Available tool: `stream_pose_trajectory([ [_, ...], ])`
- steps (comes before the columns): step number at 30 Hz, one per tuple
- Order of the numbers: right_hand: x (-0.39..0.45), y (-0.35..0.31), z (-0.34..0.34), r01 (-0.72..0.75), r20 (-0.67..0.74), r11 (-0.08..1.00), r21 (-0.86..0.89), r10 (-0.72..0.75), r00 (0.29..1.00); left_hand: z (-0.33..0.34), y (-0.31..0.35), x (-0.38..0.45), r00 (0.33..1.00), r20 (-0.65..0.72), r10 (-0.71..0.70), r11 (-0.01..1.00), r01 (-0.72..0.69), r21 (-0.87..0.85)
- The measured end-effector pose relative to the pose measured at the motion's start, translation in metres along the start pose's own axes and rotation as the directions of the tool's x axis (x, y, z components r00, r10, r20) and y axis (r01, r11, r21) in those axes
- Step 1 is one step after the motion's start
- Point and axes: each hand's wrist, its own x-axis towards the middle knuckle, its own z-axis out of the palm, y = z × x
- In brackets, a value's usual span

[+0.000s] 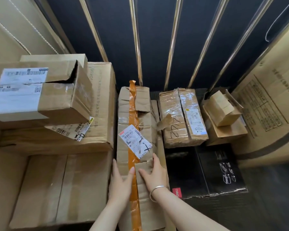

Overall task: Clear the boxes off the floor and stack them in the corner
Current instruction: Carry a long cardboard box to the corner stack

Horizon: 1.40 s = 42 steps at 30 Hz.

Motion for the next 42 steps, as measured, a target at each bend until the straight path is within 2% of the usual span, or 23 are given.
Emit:
stream_pose_trajectory([
  [3, 0.003, 0.001, 0.009, 0.004, 0.013, 1.000, -0.020, -0.003, 1.000, 0.011, -0.004, -0.023, 0.991, -0.093, 0.092, 0.959, -0.063, 0.276],
  [7, 0.003, 0.000, 0.019, 0.021, 0.047, 0.999, -0.049, -0.019, 0.999, 0.022, -0.014, -0.041, 0.978, 0.012, 0.207, 0.872, -0.189, 0.452],
  [11, 0.006, 0.002, 0.020, 0.036, 0.082, 0.995, -0.090, -0.028, 0.996, 0.022, -0.023, -0.032, 0.983, 0.165, 0.079, 0.915, -0.137, 0.380],
  [13, 0.007, 0.000, 0.017, 0.043, 0.103, 0.995, -0.095, -0.033, 0.994, 0.018, -0.023, -0.030, 0.978, 0.198, 0.064, 0.924, -0.133, 0.358],
  [18, -0.005, -0.004, -0.004, 0.061, 0.095, 0.996, -0.066, -0.054, 0.994, 0.005, -0.006, -0.037, 0.985, 0.156, 0.075, 0.986, -0.096, 0.132],
  [24, -0.039, -0.007, -0.039, 0.091, 0.032, 0.993, -0.076, -0.089, 0.996, -0.010, 0.025, -0.049, 0.979, 0.192, 0.072, 0.983, -0.102, 0.150],
  [31, -0.096, -0.018, -0.096, 0.095, -0.063, 0.995, 0.002, -0.095, 0.994, -0.024, 0.077, -0.092, 0.959, 0.236, 0.157, 0.951, -0.211, 0.226],
  [42, -0.250, 0.035, -0.184, 0.054, -0.184, 0.987, 0.149, -0.027, 0.983, 0.003, 0.109, -0.257, 0.900, 0.379, 0.218, 0.926, -0.313, 0.210],
])
